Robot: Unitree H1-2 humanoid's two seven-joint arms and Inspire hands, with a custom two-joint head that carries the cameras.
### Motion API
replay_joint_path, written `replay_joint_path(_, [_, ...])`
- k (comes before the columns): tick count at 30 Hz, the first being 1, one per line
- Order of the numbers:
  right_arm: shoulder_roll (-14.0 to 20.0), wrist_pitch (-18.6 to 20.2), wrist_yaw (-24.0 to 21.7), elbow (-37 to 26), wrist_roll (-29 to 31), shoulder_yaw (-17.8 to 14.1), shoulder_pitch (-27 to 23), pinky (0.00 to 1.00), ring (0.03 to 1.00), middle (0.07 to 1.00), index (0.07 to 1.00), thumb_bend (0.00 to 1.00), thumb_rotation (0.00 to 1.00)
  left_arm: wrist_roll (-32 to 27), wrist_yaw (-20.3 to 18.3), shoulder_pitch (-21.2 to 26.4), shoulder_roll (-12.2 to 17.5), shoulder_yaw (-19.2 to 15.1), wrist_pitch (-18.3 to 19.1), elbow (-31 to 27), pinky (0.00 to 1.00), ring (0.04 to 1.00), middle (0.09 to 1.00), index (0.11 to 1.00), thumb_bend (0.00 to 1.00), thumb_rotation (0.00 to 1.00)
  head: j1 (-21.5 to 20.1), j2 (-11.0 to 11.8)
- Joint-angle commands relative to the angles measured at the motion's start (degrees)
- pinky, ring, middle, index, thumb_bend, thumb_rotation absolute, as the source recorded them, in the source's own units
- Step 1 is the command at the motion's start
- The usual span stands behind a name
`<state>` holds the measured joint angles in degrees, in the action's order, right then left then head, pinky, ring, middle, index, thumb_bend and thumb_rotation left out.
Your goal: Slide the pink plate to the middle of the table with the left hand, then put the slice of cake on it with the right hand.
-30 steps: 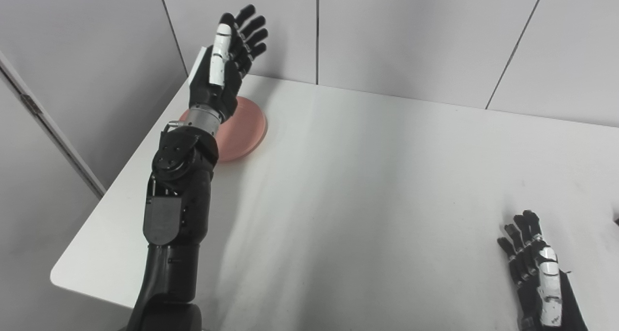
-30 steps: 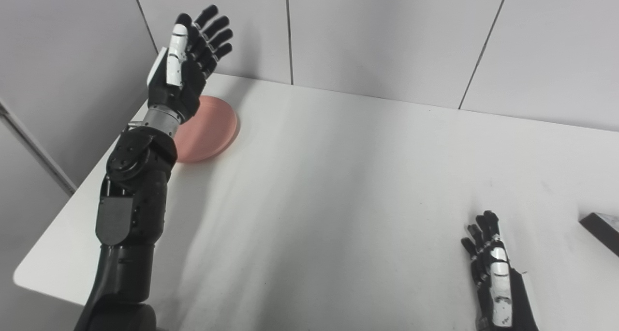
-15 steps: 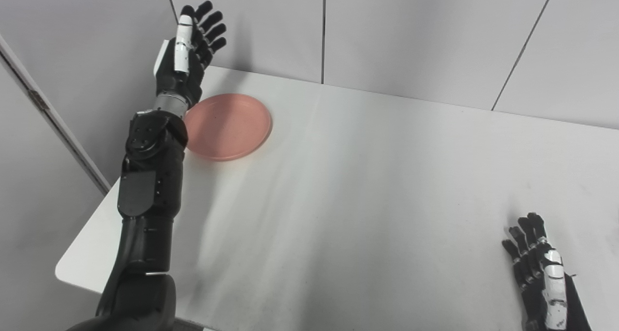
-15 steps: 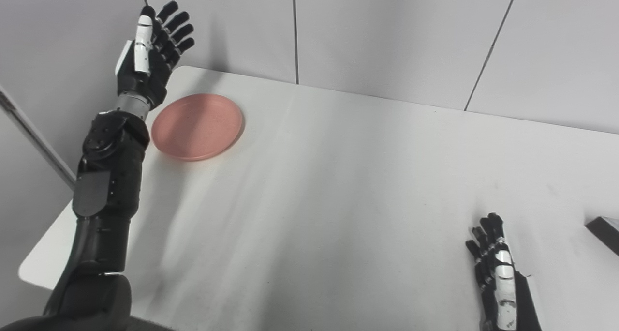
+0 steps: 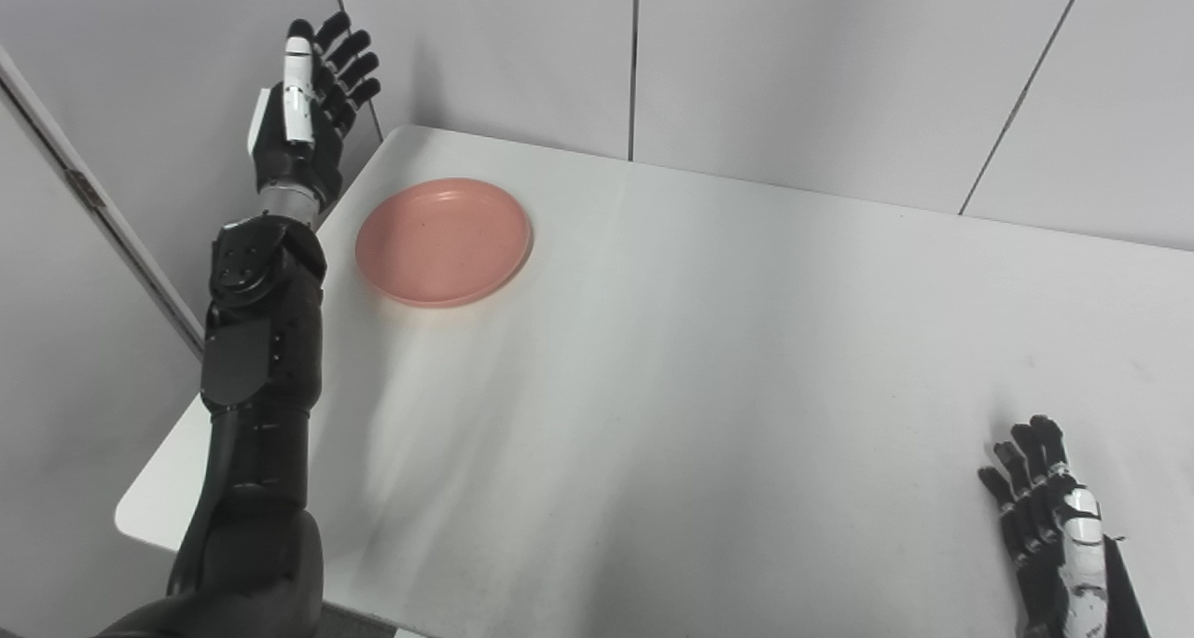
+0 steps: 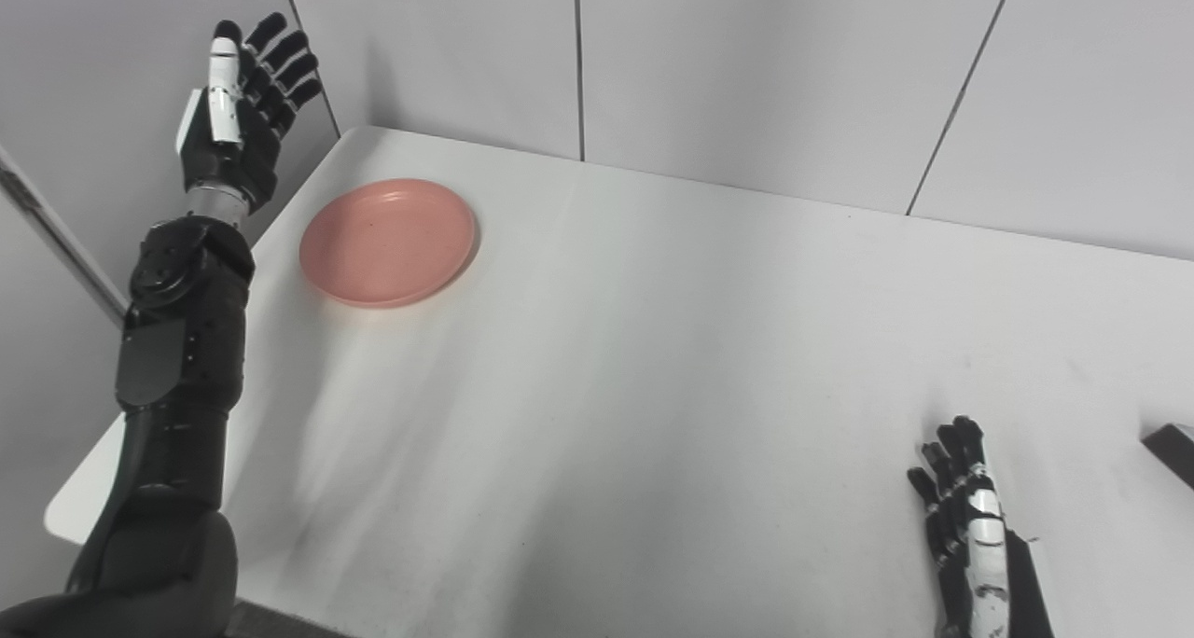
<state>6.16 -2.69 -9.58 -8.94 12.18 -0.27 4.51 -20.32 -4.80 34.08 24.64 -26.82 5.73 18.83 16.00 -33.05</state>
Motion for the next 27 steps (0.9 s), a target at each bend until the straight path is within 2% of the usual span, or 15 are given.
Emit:
replay_joint_path(1, [0.87,1.03,0.31,-1.01,0.0,-0.94,1.28,1.0,0.99,1.0,1.0,0.51,1.0,-0.54,0.01,1.25,2.71,-0.94,-2.74,-0.12,0.87,0.863,0.864,0.852,0.44,1.0,0.01,-0.18])
replay_joint_path(15, [1.04,1.49,0.17,-1.13,0.35,-0.95,1.21,1.0,0.994,1.0,1.0,0.53,1.0,-0.37,1.14,0.78,3.25,-2.04,-4.03,6.12,0.84,0.857,0.852,0.832,0.42,1.0,-0.03,-0.39])
replay_joint_path(20, [1.14,1.64,0.14,-1.36,0.4,-0.99,1.24,1.0,0.994,1.0,1.0,0.53,1.0,-0.51,0.33,0.46,3.99,-1.61,-4.76,9.0,0.85,0.857,0.853,0.837,0.43,1.0,0.19,-0.49])
replay_joint_path(27, [1.16,1.92,0.18,-1.4,0.77,-1.05,1.23,1.0,0.994,1.0,1.0,0.53,1.0,-0.61,1.18,0.38,3.24,-1.74,-5.86,12.46,0.86,0.855,0.849,0.833,0.42,1.0,0.2,-0.59])
